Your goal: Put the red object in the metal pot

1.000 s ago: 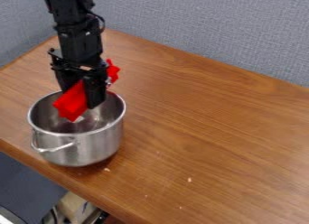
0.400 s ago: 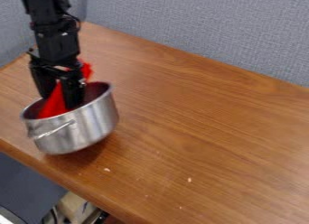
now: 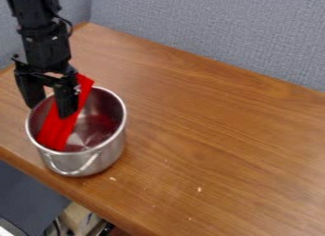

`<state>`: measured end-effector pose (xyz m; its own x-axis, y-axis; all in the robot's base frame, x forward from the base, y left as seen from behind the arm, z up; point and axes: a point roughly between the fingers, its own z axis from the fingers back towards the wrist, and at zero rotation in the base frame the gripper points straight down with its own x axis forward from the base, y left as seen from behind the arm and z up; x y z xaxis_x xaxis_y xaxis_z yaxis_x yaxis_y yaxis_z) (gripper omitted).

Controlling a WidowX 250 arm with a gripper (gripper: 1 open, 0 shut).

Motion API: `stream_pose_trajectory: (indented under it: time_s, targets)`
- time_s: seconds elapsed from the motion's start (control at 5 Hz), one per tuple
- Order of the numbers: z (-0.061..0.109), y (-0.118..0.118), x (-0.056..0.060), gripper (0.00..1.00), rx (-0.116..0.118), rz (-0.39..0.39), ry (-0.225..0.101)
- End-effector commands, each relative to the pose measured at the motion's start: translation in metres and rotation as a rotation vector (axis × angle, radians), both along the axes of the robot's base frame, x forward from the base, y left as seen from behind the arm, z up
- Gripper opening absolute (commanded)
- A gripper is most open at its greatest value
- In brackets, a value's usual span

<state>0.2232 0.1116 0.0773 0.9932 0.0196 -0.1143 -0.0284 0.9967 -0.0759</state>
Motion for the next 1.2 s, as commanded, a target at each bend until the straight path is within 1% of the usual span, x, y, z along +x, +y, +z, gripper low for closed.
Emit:
stream_pose_trajectory:
  time_s: [0.0, 0.4, 0.8, 1.0]
  targets:
    - [0.004, -0.015, -0.002, 0.00, 0.032, 0.088, -0.029]
    - [-0.011, -0.034, -0.004, 0.00, 0.035, 0.127, -0.034]
    - [0.001, -0.045, -0.016, 0.00, 0.044, 0.099, -0.027]
    - [0.009, -0.051, -0.021, 0.00, 0.046, 0.081, -0.030]
